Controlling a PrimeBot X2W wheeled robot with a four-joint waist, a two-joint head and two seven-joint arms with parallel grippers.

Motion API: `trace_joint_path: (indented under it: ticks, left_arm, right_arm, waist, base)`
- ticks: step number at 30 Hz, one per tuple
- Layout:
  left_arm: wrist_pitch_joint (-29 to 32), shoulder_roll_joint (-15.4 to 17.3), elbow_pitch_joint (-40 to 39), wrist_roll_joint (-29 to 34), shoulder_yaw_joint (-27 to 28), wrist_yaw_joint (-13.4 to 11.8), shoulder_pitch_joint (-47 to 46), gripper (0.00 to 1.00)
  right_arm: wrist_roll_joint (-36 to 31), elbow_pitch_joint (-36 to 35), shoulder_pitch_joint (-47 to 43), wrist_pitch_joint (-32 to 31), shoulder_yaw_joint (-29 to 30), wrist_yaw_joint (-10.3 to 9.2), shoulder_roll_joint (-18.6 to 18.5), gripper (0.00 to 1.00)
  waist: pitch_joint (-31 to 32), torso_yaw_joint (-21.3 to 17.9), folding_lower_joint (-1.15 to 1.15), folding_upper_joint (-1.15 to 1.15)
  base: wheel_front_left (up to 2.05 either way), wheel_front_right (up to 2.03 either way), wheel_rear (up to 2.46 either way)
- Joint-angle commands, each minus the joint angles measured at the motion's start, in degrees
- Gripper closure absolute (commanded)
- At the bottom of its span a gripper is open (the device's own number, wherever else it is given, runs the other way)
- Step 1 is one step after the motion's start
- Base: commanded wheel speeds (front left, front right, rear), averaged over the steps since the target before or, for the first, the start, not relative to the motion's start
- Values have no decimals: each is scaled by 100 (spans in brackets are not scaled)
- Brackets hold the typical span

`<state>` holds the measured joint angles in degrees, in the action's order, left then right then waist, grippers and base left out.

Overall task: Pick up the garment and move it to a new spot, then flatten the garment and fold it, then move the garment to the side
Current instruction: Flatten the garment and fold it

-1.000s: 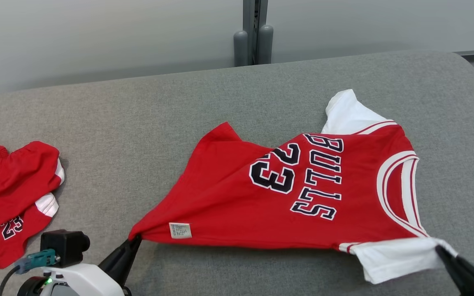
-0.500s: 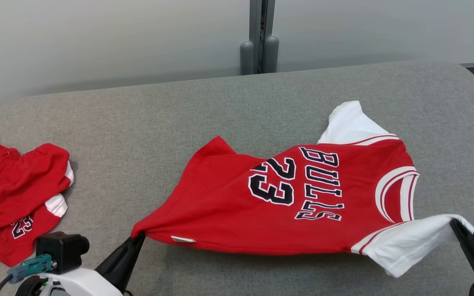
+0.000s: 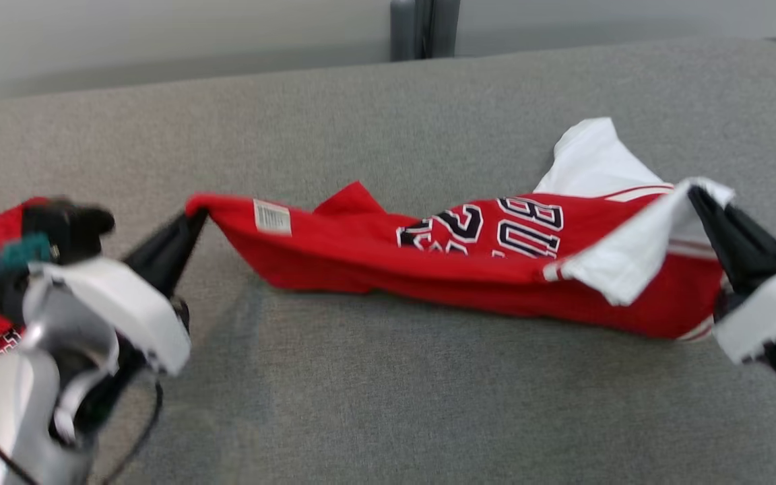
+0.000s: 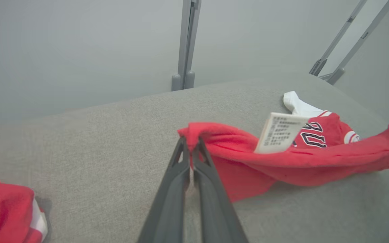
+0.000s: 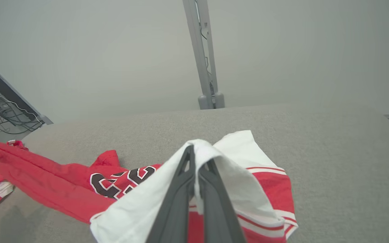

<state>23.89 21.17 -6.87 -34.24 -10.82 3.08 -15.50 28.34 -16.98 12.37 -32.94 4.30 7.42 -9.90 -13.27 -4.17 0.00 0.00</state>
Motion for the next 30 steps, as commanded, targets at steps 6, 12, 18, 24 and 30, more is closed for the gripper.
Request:
trace_joint_path:
  ticks: [6,12,18,24,30]
  left_arm:
    - [-137,129,1385,53,-175,340,-2027,100]
    - [-301,255,2737,-29,-455,436,-4053,100]
    - [-701,358,3812,-279,-678,440,-5975,100]
    - [-1817,479,4539,-229,-1028,441,-7506,100]
    - [-2243,436,5109,-759,-1612,438,-8023,100]
  right_arm:
    - [184,1198,1844,530,-487,14,-311,100]
    - [249,2316,3915,1015,-1091,14,-781,100]
    - [309,3478,6045,1754,-1442,12,-987,100]
    - [218,4621,7832,3190,-1541,7,-878,100]
    - [337,5320,8486,4171,-2096,8,-935,100]
  waist:
    - [-818,6,0,0]
    - [-1340,16,0,0]
    - [-1913,-11,0,0]
    - [-2232,-77,0,0]
    - [-2114,-17,0,0]
  base:
    - [0,0,0]
    - [0,0,0]
    - [0,0,0]
    - [0,0,0]
    - [0,0,0]
